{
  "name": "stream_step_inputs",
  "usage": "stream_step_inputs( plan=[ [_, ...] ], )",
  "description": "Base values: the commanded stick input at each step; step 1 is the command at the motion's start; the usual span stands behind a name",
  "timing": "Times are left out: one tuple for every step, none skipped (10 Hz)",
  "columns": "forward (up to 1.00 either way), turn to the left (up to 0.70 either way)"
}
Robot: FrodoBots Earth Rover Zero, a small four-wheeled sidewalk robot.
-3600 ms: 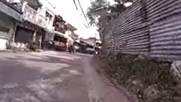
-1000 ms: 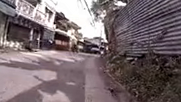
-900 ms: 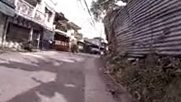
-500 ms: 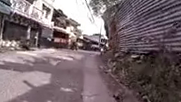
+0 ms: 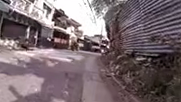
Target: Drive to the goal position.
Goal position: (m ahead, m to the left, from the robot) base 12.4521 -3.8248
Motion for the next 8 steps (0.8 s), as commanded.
stream_step_inputs(
  plan=[
    [0.70, 0.22],
    [0.70, 0.00],
    [0.70, 0.00],
    [0.70, 0.00],
    [0.70, 0.00],
    [0.70, 0.00],
    [0.70, 0.00],
    [0.70, 0.00]
  ],
)
